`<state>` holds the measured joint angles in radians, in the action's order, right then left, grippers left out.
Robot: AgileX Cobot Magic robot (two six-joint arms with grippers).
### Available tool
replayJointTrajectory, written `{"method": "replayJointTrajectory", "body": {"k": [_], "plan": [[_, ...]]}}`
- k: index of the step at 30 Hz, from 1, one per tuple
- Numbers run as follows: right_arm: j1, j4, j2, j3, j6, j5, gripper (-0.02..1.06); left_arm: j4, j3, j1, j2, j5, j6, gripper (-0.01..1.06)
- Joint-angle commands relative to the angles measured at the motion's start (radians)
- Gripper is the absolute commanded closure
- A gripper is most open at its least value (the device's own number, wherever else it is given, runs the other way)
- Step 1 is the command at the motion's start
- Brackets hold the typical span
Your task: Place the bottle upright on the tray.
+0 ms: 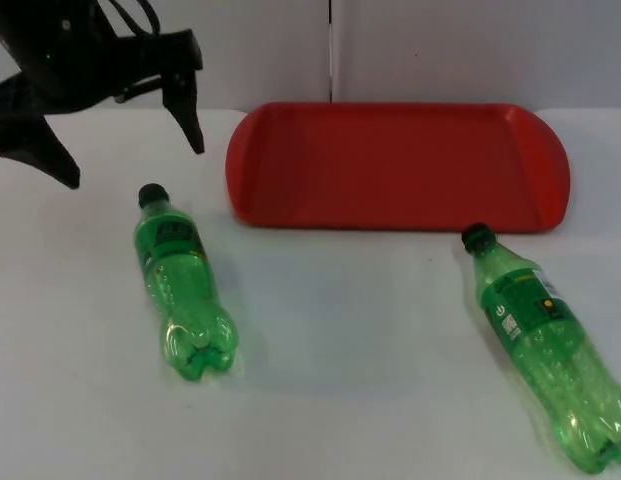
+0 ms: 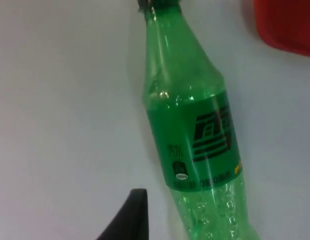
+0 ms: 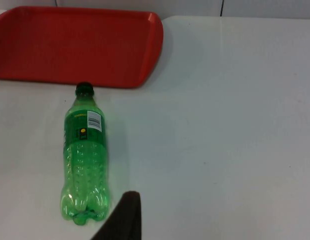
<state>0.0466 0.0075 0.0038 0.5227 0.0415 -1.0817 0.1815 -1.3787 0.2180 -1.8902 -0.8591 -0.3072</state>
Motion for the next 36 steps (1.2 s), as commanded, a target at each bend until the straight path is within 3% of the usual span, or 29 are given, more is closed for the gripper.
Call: {"method": "replayJointTrajectory", "body": {"k": [1,15,36], "plan": [[-0.005,0.003,-0.004,-0.007,-0.003,0.003,0.00,-0.013,-0.007,0.014,-0.023,0.002,-0.036,0.01],[-0.005,0.003,-0.004,-0.007,-0.003,0.003,0.00,-0.094,-0.016,0.028,-0.112,0.039,-0.238,0.01],[-0.005,0.003,-0.004,-0.007,-0.003,0.003,0.00,-0.175,-0.135,0.060,-0.321,0.046,-0.299,0.01]]}}
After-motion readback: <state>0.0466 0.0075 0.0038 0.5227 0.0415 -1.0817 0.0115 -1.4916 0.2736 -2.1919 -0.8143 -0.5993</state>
